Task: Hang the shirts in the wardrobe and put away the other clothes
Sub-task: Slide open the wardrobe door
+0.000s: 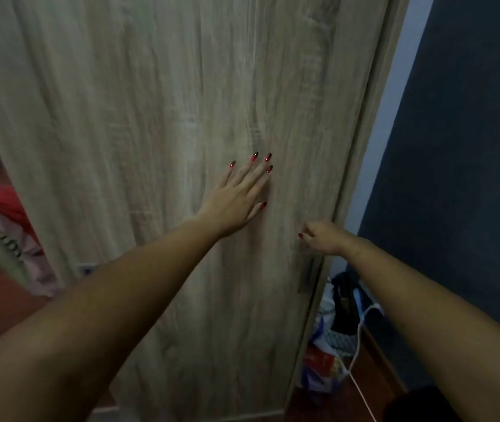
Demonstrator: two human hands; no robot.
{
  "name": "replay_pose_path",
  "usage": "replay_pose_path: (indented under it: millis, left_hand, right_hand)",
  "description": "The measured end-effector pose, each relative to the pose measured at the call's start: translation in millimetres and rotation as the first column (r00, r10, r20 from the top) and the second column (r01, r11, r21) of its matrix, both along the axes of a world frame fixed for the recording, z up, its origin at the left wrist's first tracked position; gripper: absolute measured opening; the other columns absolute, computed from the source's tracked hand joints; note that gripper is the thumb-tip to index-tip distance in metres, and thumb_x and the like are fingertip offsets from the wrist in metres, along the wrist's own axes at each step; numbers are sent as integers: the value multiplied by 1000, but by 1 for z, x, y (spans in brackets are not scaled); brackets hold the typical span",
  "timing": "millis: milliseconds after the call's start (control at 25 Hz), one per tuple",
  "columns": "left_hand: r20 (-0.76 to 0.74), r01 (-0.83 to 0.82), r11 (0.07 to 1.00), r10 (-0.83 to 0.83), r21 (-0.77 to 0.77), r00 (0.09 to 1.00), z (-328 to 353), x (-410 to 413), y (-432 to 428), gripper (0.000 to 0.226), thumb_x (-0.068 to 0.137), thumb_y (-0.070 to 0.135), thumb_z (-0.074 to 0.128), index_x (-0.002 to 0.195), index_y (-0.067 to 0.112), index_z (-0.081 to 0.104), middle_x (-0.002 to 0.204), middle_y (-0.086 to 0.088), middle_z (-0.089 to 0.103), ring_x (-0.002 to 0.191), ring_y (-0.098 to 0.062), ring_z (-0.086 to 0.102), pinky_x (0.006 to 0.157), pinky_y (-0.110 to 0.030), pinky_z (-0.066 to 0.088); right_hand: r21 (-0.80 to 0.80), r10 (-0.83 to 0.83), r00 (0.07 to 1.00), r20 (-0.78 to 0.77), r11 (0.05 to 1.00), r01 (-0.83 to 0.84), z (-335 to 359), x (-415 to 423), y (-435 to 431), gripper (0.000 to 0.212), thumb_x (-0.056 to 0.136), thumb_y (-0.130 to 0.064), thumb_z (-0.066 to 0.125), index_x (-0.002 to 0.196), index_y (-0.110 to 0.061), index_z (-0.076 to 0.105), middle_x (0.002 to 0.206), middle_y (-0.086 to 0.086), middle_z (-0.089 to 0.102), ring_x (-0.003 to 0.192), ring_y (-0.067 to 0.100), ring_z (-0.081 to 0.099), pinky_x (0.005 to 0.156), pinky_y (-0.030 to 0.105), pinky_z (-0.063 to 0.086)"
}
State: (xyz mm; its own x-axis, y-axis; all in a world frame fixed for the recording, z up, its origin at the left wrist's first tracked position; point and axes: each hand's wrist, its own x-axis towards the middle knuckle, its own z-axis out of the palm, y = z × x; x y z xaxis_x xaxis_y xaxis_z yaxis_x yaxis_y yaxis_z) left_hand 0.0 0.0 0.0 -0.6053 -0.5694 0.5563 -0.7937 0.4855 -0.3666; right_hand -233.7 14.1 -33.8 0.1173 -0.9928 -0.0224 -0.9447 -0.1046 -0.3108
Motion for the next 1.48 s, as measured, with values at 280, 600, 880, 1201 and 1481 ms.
replay_pose_path:
  millis: [280, 600, 880, 1201, 1481]
  left_hand:
    - [117, -1, 999, 6, -37, 993, -56, -16, -26, 63, 101, 42, 25, 152, 12, 2, 161, -7, -2, 148, -28, -3, 118, -55, 7]
    - [147, -55, 995, 67, -83, 987, -77, -14, -32, 63, 101, 42, 26, 152, 12, 3, 161, -7, 2, 148, -29, 1, 117, -58, 9]
    - [144, -100, 985, 120, -142, 982, -93, 35, -34, 63, 101, 41, 30, 152, 12, 7, 161, -7, 8, 147, -30, 8, 116, -58, 12]
    - [65, -230, 963, 241, -137, 968, -105, 134, -23, 64, 100, 41, 35, 151, 11, 11, 160, -10, 11, 147, -33, 10, 114, -62, 14]
    - [-23, -432, 902, 432, -9, 902, -112, 228, -4, 67, 100, 43, 34, 151, 9, 9, 160, -13, 8, 147, -36, 7, 110, -67, 16]
  right_hand:
    - [294, -37, 999, 33, 955, 25, -93, -49, -37, 29, 88, -10, 44, 96, 11, 63, 84, 10, 60, 78, 21, 54, 60, 27, 39]
    - [178, -10, 981, 195, 984, -26, -110, -41, -43, 35, 88, 0, 48, 56, -13, 46, 70, 7, 56, 75, 21, 58, 68, 31, 50]
    - [176, 29, 967, 254, 981, -76, -113, 0, -46, 21, 78, 3, 54, 61, -9, 56, 62, 4, 58, 69, 20, 62, 60, 27, 51]
    - [159, 160, 927, 340, 961, -224, -128, 98, -50, 10, 85, -1, 54, 83, 5, 61, 86, 21, 68, 83, 30, 67, 79, 46, 56]
    - [86, 580, 795, 179, 795, -600, -127, 191, -40, 38, 89, -1, 48, 127, 1, 52, 129, 15, 58, 118, 26, 56, 100, 21, 39]
